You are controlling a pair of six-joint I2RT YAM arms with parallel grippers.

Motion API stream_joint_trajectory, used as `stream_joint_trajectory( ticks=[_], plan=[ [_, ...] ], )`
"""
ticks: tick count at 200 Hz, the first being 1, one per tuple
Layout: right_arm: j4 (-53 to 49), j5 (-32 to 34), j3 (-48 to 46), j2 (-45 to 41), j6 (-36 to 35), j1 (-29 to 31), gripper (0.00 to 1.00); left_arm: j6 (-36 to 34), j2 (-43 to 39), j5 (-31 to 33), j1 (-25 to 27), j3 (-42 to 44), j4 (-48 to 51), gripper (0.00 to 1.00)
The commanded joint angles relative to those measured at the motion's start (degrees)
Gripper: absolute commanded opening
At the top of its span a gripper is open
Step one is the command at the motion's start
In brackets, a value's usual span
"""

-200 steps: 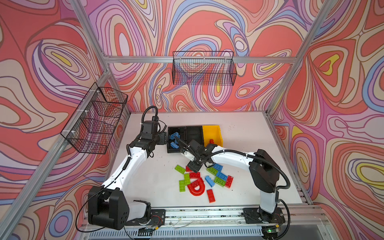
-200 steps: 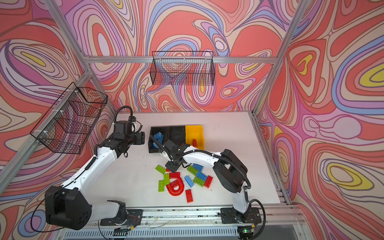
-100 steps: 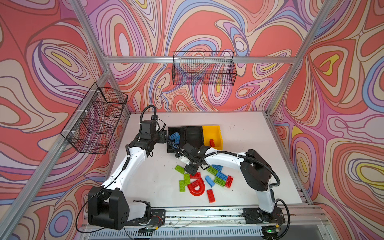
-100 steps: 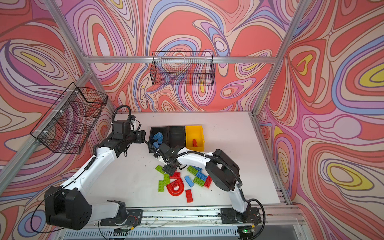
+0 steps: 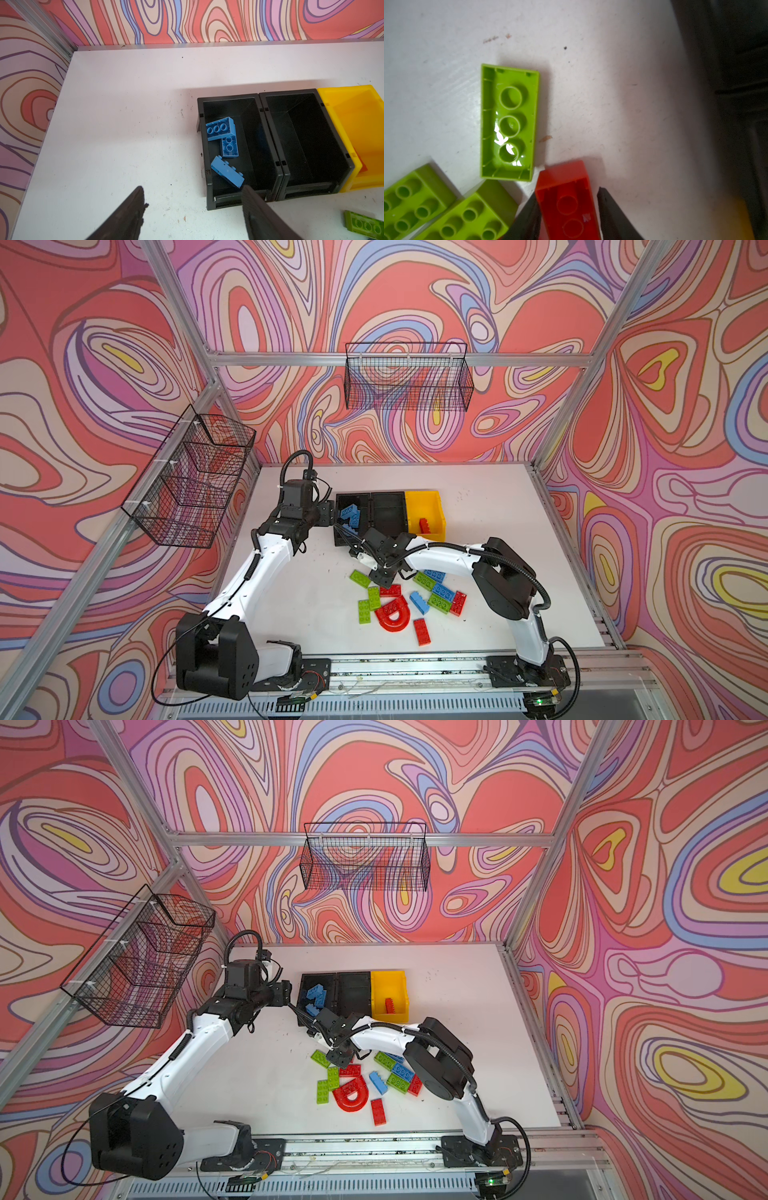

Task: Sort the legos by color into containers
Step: 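Lower the right gripper and close it on a red brick, then carry the red brick over the yellow bin while the left gripper moves toward green bricks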

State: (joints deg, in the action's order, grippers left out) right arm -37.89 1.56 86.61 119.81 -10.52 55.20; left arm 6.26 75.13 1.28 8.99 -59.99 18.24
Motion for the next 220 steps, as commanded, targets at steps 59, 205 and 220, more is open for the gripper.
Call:
stream_joint_trajectory(
  ticks=[59,205,220],
  plan=[
    [4.6,-0.1,-4.4,-3.5,2.5,-2.5,0.26,-0.1,-1.7,-0.6,-0.3,0.9,0.1,0.76],
    [9.2,-1.3,-2.0,-13.0,19.6,-27.7,0.26,-27.4,-15.9,-12.3,14.0,9.9,15.8,0.75],
    [10.4,-0.6,-0.5,-10.2,20.6,-27.9,0.26,-30.5,-16.3,-11.7,15.4,10.3,17.4,0.75]
  ],
)
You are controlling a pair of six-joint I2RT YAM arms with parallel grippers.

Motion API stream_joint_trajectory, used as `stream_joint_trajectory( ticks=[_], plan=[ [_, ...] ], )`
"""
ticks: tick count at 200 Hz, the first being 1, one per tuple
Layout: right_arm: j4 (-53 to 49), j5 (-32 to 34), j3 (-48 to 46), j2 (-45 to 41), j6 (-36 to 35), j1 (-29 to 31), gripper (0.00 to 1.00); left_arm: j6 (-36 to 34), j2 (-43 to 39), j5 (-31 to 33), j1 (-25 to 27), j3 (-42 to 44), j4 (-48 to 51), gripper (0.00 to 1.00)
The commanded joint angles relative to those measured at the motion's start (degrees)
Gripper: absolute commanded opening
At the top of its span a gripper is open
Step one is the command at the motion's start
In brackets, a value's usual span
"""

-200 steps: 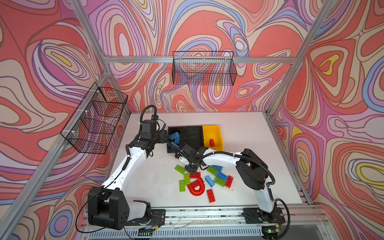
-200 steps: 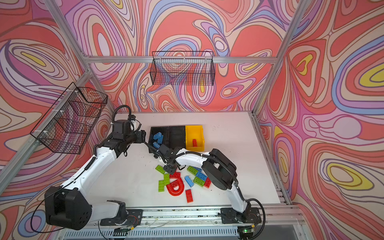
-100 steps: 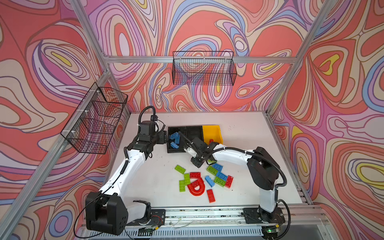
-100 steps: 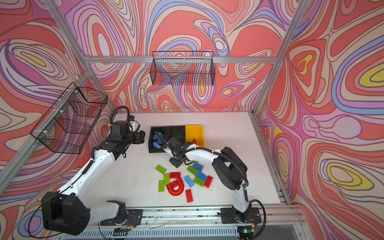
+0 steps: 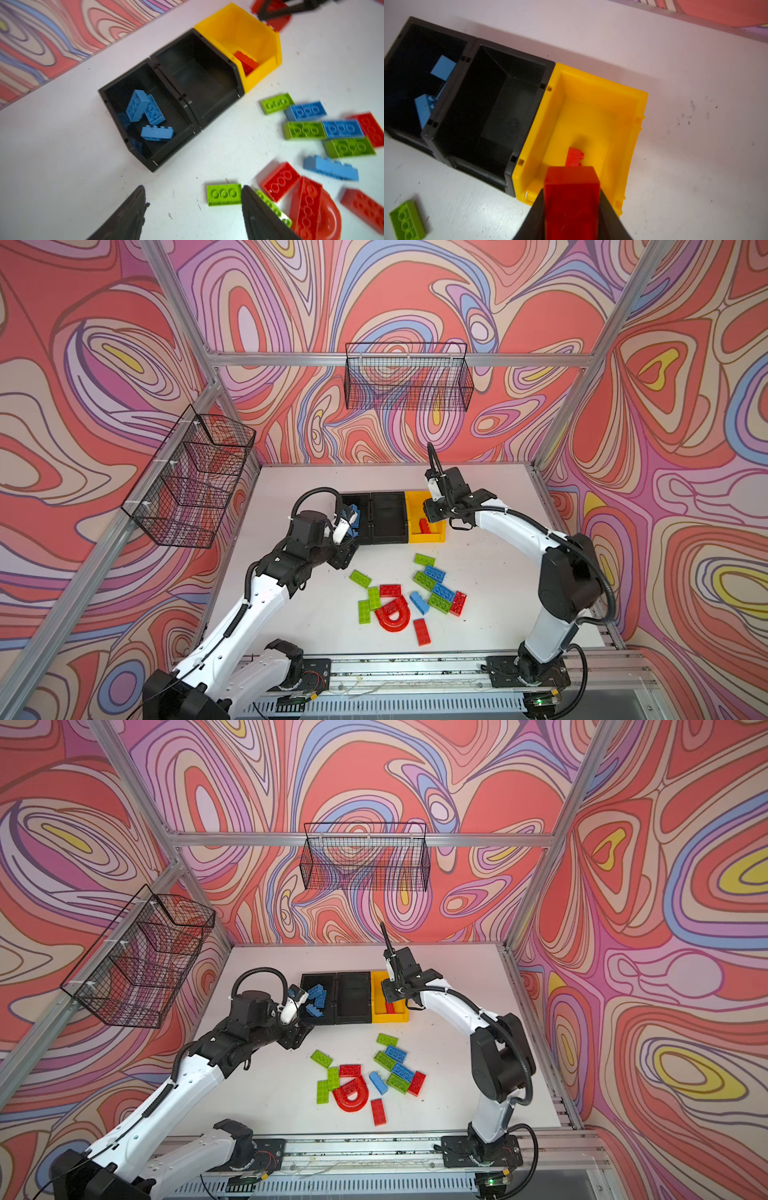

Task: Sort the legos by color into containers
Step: 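Carry the red brick over the yellow bin while the left gripper moves toward green bricks, then open the right gripper to drop the red brick into the yellow bin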

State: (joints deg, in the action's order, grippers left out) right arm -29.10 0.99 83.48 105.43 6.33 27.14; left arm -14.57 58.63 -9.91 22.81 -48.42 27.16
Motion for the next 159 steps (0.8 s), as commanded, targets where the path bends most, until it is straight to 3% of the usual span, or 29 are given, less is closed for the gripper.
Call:
stream_joint_trajectory(
  ticks=[1,40,76,97,159],
  plan=[
    [1.8,0.0,2.7,4.4,3.8,0.2,0.26,-9.9,0.2,-0.5,1.6,-1.3,8.6,0.75],
    [5.4,-1.3,5.7,9.7,6.0,-1.5,0.31,-15.8,0.5,1.6,3.4,0.7,10.5,0.76],
    [7.0,-2.4,5.2,9.9,6.0,-1.8,0.52,-17.3,5.9,3.1,7.8,0.8,12.8,0.76],
    [7.7,-2.6,3.4,7.1,6.0,-2.2,0.59,-18.6,9.5,5.5,9.9,1.5,12.1,0.76],
    [8.7,-2.1,-6.4,-8.9,7.6,-5.1,0.59,-24.9,19.8,10.6,10.9,2.3,6.1,0.78]
  ],
)
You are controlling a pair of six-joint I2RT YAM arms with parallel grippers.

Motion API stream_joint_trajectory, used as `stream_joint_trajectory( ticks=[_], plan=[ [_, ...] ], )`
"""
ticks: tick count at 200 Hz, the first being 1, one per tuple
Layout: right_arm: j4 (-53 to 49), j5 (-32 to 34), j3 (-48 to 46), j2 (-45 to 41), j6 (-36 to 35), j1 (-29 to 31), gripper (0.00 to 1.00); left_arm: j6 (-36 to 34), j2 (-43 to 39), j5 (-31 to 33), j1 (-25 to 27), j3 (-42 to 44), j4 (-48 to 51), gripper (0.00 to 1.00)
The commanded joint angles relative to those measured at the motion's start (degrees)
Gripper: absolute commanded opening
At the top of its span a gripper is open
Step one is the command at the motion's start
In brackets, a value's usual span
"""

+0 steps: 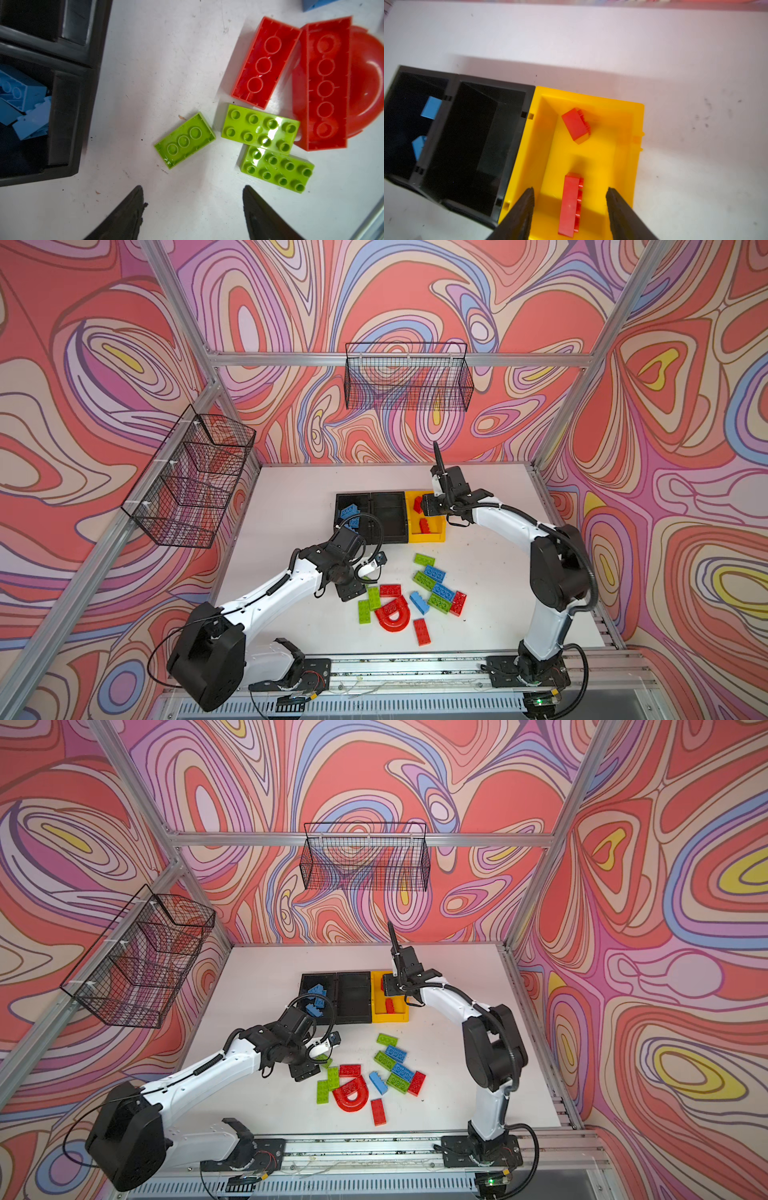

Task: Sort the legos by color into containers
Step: 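Open the right gripper to drop the red brick into the yellow bin, then lower the left gripper onto a lime-green brick while the right gripper lifts away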

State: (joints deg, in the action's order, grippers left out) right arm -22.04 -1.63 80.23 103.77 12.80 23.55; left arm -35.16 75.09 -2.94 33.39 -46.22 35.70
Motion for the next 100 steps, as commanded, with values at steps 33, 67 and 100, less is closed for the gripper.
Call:
stream_joint_trajectory(
  ticks=[33,67,100],
  plan=[
    [1.5,1.1,-8.6,-14.3,1.6,-3.6,0.59,-6.6,8.9,5.6,0.3,-1.7,-4.9,0.80],
    [1.5,0.7,-13.1,-18.6,2.1,-5.8,0.59,-11.0,13.3,7.1,0.3,-3.6,-5.7,0.81],
    [2.2,-0.2,-15.7,-20.2,2.5,-6.8,0.59,-13.4,15.6,7.3,0.3,-5.3,-5.4,0.81]
  ],
)
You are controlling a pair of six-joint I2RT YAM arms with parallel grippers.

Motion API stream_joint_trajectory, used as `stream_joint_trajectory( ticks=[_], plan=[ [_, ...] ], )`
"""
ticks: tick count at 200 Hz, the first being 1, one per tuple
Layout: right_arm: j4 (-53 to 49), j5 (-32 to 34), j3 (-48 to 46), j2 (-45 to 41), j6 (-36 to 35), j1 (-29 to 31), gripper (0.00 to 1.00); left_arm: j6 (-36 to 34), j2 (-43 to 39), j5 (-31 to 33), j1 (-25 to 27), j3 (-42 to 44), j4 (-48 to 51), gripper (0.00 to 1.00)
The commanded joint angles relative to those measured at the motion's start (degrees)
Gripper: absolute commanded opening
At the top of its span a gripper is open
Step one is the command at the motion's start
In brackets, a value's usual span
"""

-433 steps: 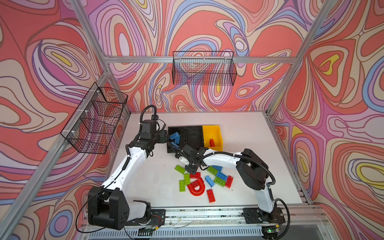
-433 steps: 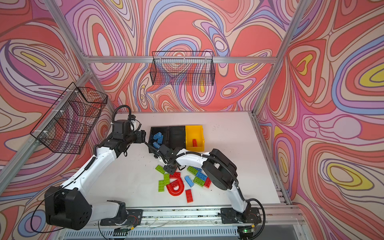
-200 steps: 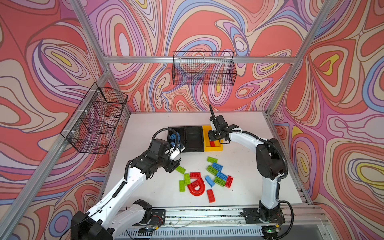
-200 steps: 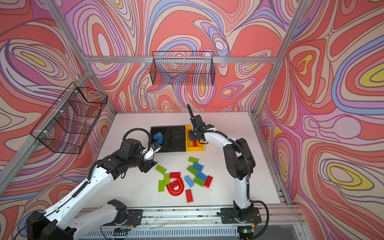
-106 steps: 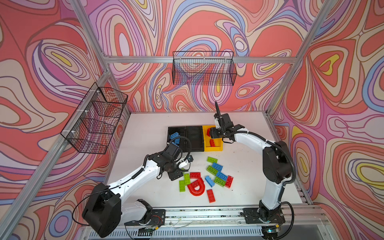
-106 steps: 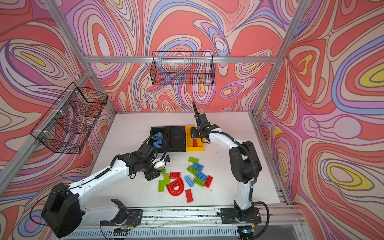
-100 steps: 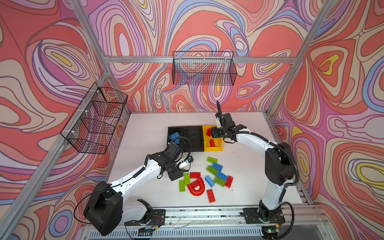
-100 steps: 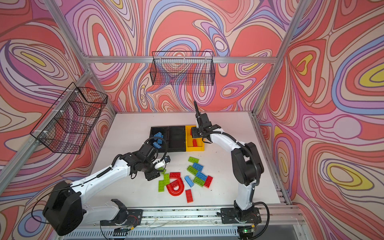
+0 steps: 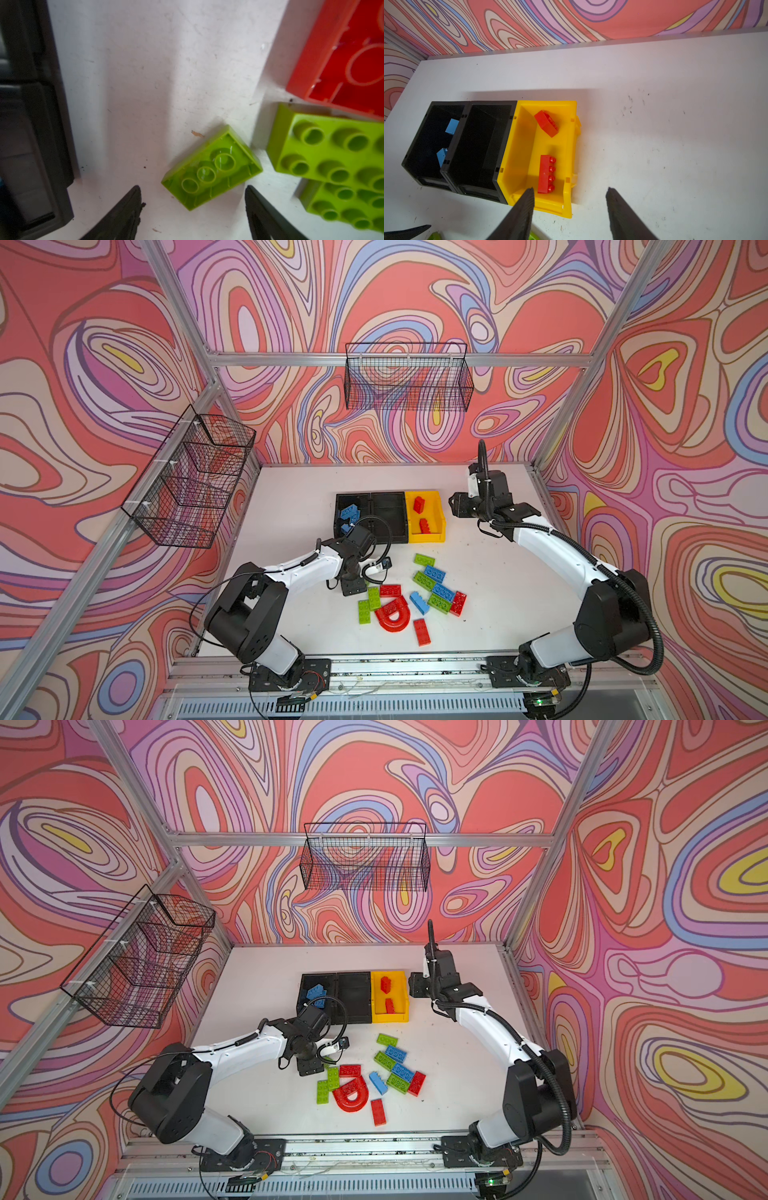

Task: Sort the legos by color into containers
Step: 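Lower the left gripper onto a lime-green brick while the right gripper lifts away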

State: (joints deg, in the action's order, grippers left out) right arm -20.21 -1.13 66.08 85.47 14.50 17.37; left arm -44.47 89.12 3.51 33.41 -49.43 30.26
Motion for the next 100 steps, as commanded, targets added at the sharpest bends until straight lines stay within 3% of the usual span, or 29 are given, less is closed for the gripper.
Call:
stream_joint_trajectory(
  ticks=[1,45,100],
  plan=[
    [0.4,-0.8,-1.5,-2.0,0.8,-0.7,0.59,-4.1,1.7,0.8,0.3,-2.1,0.0,0.81],
    [1.0,-1.8,-2.6,-2.2,1.0,-1.1,0.59,-4.7,4.0,-0.5,0.9,-2.6,1.7,0.78],
    [1.6,-2.1,-3.4,-2.6,1.2,-1.8,0.57,-3.7,6.4,-0.9,2.2,-1.3,1.2,0.62]
  ],
)
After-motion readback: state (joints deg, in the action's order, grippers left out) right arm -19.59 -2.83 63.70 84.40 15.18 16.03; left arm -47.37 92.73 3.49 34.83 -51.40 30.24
